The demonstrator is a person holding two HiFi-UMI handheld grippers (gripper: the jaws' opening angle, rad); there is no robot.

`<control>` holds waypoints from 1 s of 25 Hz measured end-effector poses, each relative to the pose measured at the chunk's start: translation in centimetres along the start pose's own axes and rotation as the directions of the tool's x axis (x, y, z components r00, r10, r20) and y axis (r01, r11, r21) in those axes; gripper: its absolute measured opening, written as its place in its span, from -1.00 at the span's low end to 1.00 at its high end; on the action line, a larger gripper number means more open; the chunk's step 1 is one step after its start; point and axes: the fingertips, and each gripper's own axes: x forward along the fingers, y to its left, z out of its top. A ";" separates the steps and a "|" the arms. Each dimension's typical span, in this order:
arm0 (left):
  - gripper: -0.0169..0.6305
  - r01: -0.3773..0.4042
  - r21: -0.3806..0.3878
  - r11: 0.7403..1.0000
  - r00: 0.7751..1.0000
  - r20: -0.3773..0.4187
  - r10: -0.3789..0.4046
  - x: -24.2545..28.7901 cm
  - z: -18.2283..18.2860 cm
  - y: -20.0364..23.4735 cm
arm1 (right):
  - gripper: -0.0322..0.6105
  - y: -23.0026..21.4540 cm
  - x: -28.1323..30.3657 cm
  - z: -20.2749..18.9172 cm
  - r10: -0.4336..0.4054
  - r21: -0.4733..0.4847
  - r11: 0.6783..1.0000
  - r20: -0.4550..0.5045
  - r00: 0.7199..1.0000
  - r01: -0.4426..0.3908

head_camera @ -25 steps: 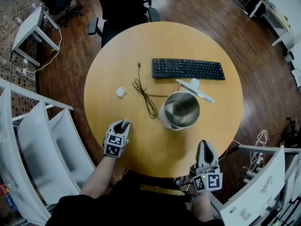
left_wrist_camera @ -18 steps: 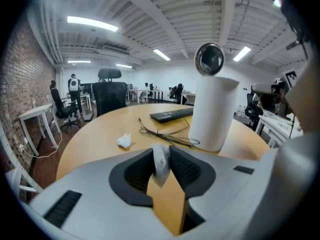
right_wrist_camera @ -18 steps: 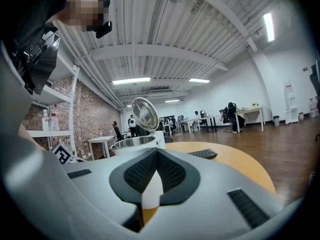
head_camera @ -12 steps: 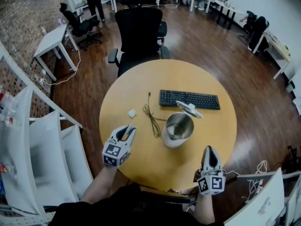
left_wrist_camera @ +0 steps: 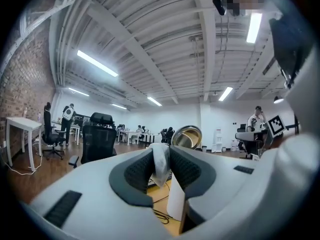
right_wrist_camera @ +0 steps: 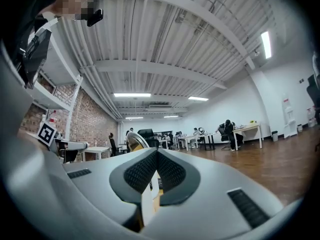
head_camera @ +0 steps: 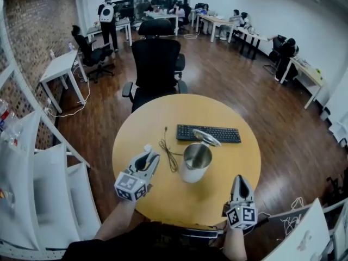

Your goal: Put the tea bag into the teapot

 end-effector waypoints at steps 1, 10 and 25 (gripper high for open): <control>-0.64 0.007 0.001 1.000 1.000 0.004 -0.007 0.3 0.1 -0.3 | -0.89 -0.1 -0.3 0.2 -0.004 -0.002 1.000 0.005 1.000 0.004; -0.65 0.132 0.025 0.991 0.991 -0.006 -0.132 4.9 0.1 -4.6 | -0.89 -2.5 -5.2 1.5 -0.123 -0.005 0.992 0.050 0.991 0.123; -0.64 0.331 0.061 0.942 0.940 -0.116 -0.322 13.8 -3.0 -10.1 | -0.89 -6.0 -12.6 1.6 -0.314 -0.012 0.949 0.068 0.947 0.316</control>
